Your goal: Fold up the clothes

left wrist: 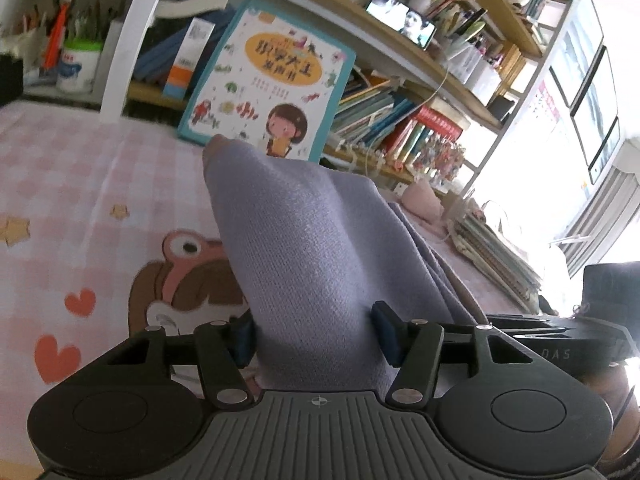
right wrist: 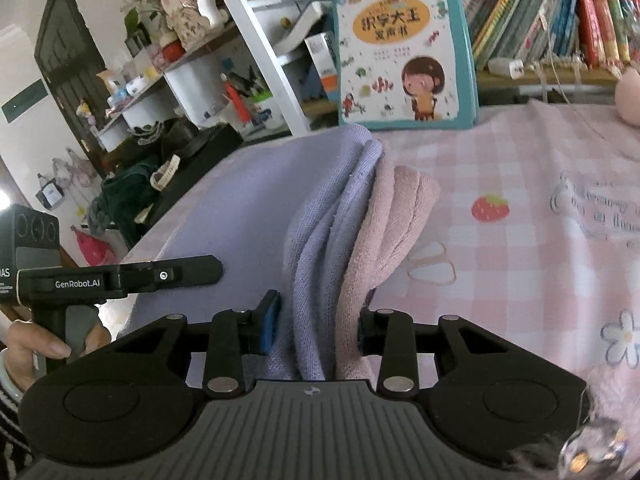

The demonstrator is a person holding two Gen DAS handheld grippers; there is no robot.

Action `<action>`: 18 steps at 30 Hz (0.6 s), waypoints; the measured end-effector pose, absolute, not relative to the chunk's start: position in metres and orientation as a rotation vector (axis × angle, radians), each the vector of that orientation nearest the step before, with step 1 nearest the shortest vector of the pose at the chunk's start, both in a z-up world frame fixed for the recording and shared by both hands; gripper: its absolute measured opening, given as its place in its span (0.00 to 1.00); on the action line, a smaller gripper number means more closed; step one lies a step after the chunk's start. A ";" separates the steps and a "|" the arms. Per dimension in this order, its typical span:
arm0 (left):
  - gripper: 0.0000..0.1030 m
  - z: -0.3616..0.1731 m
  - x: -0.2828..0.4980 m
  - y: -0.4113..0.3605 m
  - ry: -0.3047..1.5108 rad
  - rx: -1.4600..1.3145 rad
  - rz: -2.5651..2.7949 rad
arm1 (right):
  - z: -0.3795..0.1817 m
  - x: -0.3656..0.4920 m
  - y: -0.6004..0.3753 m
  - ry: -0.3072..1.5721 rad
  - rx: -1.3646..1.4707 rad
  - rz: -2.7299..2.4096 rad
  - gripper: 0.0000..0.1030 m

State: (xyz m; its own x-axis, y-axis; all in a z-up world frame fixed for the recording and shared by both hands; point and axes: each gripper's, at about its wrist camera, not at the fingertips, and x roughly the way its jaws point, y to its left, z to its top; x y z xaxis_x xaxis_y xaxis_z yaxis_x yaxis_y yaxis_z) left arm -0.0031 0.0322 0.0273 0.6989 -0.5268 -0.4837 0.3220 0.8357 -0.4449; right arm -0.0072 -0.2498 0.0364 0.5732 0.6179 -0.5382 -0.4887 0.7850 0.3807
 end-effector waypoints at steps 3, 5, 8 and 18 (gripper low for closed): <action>0.56 0.034 0.003 0.035 0.619 -0.334 -0.482 | 0.044 0.000 -0.245 0.682 0.177 0.658 0.32; 0.56 0.037 0.011 0.037 0.605 -0.329 -0.472 | 0.047 0.009 -0.241 0.671 0.177 0.661 0.32; 0.57 0.040 0.025 0.040 0.586 -0.316 -0.450 | 0.048 0.028 -0.235 0.672 0.189 0.665 0.32; 0.57 0.032 0.086 0.064 0.596 -0.348 -0.389 | 0.042 0.099 -0.204 0.691 0.181 0.665 0.33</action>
State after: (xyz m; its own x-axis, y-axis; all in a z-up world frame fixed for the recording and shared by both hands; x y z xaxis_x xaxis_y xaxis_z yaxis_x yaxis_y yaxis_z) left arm 0.0856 0.0637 0.0316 0.7598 -0.4482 -0.4710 0.2516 0.8707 -0.4227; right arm 0.0994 -0.2044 0.0420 0.5753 0.6219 -0.5312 -0.5065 0.7809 0.3657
